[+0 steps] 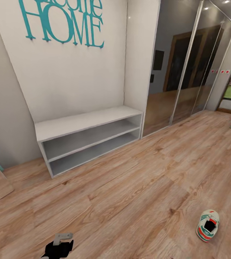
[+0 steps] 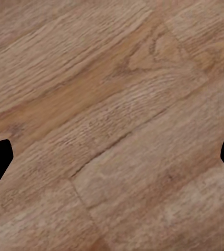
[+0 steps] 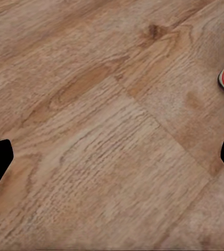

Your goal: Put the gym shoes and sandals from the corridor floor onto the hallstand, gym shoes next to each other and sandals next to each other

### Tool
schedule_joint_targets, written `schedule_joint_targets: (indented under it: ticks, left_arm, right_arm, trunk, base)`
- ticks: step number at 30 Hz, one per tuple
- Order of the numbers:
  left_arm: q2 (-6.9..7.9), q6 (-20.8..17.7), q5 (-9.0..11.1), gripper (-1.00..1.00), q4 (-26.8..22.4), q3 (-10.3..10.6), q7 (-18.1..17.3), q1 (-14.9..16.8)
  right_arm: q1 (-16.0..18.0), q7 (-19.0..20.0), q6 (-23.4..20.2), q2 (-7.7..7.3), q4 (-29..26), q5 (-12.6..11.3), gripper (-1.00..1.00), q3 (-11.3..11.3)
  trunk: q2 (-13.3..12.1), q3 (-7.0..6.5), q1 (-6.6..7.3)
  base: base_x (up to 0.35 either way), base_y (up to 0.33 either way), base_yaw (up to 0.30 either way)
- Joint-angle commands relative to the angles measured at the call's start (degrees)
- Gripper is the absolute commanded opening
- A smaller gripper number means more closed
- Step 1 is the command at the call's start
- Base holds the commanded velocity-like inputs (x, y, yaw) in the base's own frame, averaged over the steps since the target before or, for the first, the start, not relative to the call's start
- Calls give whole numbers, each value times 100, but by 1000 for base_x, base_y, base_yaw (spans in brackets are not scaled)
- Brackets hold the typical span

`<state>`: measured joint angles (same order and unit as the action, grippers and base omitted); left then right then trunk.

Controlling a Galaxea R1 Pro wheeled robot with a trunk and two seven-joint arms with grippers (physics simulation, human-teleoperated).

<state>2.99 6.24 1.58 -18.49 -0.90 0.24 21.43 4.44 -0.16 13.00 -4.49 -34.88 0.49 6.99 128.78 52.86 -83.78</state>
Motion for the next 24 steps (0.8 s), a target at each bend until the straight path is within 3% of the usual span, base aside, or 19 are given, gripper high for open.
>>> schedule_joint_targets:
  ticks: [1,24]
  left_arm:
    - [0,17,17,100,2,-7,2,1]
    - [8,17,15,100,3,-7,2,6]
  right_arm:
    - [5,-2,19,1,6,5,100,4]
    - [5,-2,19,1,2,4,100,4]
  trunk:
    - [2,5,1]
    - [2,5,1]
  base:
    - [0,0,-300]
    - [0,0,-300]
